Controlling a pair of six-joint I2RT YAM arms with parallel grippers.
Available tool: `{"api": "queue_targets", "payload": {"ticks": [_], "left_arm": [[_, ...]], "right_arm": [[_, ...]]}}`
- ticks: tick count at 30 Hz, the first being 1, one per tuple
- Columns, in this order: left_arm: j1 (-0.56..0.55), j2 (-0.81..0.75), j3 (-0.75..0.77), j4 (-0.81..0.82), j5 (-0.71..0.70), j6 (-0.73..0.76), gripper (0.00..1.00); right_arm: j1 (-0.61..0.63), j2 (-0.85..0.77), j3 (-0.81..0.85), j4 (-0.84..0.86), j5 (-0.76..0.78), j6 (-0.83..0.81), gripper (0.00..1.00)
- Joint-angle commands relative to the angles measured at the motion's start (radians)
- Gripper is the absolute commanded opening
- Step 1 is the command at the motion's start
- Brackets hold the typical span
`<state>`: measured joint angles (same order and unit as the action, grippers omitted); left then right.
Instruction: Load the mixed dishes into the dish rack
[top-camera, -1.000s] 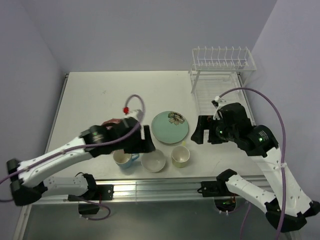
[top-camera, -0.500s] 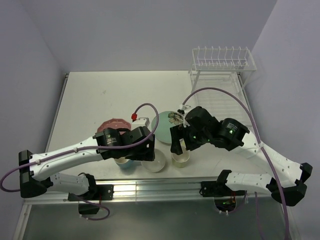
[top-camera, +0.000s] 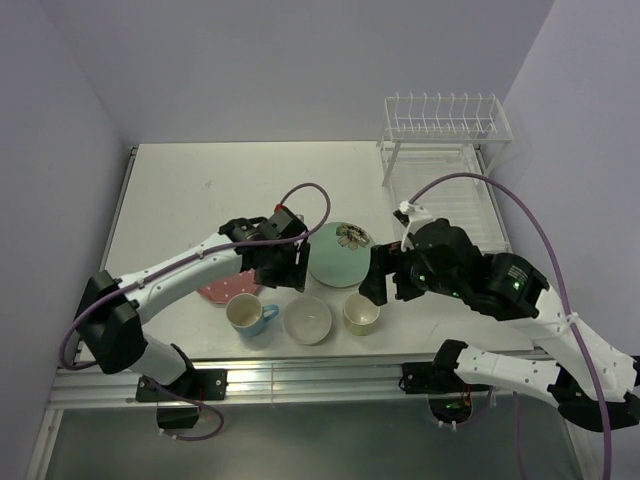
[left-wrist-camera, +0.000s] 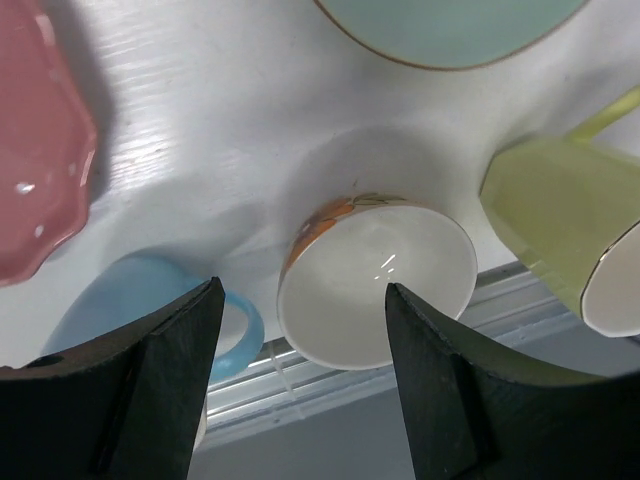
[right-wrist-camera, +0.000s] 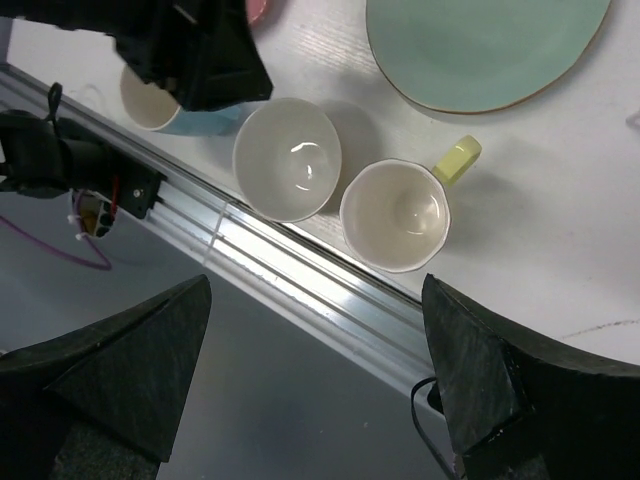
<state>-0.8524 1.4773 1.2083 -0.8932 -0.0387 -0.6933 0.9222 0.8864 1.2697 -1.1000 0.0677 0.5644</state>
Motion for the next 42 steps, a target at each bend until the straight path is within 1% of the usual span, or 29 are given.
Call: {"api": "queue_targets", "payload": {"ticks": [1, 6, 13, 18, 23, 26, 27, 33, 35, 36, 38, 39, 42], "left_arm": [[-0.002, 0.037, 0.04, 0.065, 0.111, 0.112, 0.71], [-0.002, 0.041, -0.004, 0.096, 0.177, 0.135, 0.68], [-0.002, 0.057, -0.067, 0.082, 0.171, 0.147, 0.68], [-0.002, 0.106, -0.07, 0.063, 0.146, 0.159, 0.67], [-0.002, 0.165, -0.067, 0.076, 0.178, 0.187, 0.66], [-0.002, 0.189, -0.067, 0.088, 0.206, 0.201, 0.59], [-0.002, 0.193, -0.069, 0.091, 0.21, 0.202, 0.55], [-0.002, 0.227, -0.084, 0.096, 0.221, 0.213, 0.38], [-0.002, 0.222, -0.095, 0.103, 0.224, 0.21, 0.33], [-0.002, 0.221, -0.098, 0.106, 0.227, 0.209, 0.28], [-0.002, 0.219, -0.099, 0.108, 0.227, 0.204, 0.22], [-0.002, 0.213, -0.099, 0.106, 0.229, 0.204, 0.15], [-0.002, 0.201, -0.095, 0.094, 0.218, 0.198, 0.0]], "right_arm": [[-0.005, -0.052, -0.007, -0.006, 0.024, 0.032, 0.93], [-0.008, -0.053, 0.04, -0.032, 0.067, 0.017, 0.94], [-0.009, -0.056, 0.036, -0.006, 0.069, 0.029, 0.95], [-0.011, -0.053, 0.028, 0.003, 0.075, 0.037, 0.94], [-0.011, -0.049, 0.017, 0.022, 0.066, 0.049, 0.94], [-0.011, -0.047, 0.023, 0.022, 0.078, 0.054, 0.95], [-0.01, -0.043, 0.026, 0.022, 0.081, 0.054, 0.95], [-0.011, -0.026, 0.045, 0.019, 0.09, 0.049, 0.95], [-0.011, -0.02, 0.049, 0.019, 0.09, 0.045, 0.95], [-0.011, -0.015, 0.051, 0.019, 0.09, 0.045, 0.95], [-0.013, -0.009, 0.054, 0.017, 0.087, 0.038, 0.95], [-0.013, -0.003, 0.056, 0.019, 0.086, 0.037, 0.95], [-0.013, 0.003, 0.059, 0.017, 0.078, 0.035, 0.95]]}}
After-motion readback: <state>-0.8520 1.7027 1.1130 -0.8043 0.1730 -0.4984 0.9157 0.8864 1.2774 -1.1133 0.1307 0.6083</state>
